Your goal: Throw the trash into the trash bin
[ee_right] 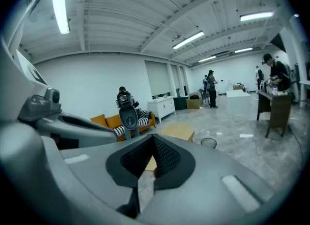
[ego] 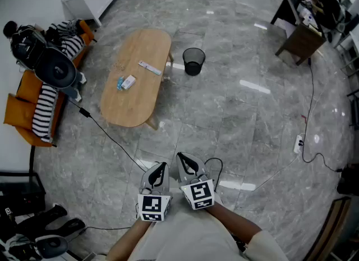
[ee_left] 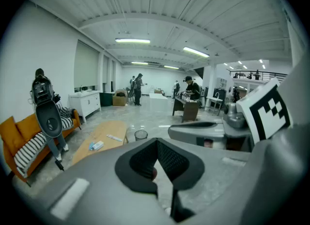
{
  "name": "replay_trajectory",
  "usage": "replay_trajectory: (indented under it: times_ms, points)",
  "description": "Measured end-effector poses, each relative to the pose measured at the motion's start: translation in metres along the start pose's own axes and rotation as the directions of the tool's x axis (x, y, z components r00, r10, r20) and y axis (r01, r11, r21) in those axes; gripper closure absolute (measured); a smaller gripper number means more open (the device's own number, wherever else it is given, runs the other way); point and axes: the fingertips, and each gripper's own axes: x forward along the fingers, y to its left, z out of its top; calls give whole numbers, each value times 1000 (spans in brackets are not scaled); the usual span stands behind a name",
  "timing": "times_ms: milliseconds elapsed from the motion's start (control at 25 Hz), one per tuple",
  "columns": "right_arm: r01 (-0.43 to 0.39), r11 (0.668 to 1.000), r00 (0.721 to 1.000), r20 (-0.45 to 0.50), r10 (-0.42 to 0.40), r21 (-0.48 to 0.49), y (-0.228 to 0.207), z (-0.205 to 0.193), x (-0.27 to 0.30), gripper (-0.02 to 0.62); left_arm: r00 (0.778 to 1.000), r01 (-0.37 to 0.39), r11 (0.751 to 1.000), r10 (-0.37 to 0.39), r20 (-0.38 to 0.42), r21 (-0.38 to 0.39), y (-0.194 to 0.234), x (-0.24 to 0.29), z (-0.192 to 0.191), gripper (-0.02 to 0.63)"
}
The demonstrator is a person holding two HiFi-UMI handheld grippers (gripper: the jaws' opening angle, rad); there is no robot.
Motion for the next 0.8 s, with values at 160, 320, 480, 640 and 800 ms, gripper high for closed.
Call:
replay_trajectory:
  times_ms: [160, 320, 480, 640, 800]
  points:
    - [36, 999, 999, 22, -37, 35, -3, 17, 32, 574, 998, -55, 998, 55, 18, -27, 41, -6, -3, 606]
    - [7, 1000, 1000, 4, -7, 24, 33, 12, 47, 574, 997, -47, 998, 50, 51, -49, 70, -14, 0, 606]
    - [-18, 999, 999, -34, 16, -48, 59, 10, 64, 574, 996, -39, 997, 45, 78, -69, 104, -11, 0, 606]
    - [-11, 1000, 1000, -12, 10, -24, 67, 25, 92, 575, 996, -20, 995, 28, 79, -100, 134, -9, -1, 606]
    - [2, 1000, 1000, -25, -2, -16, 85, 30, 124, 574, 996, -1, 991, 13, 90, -136, 169, -14, 1, 606]
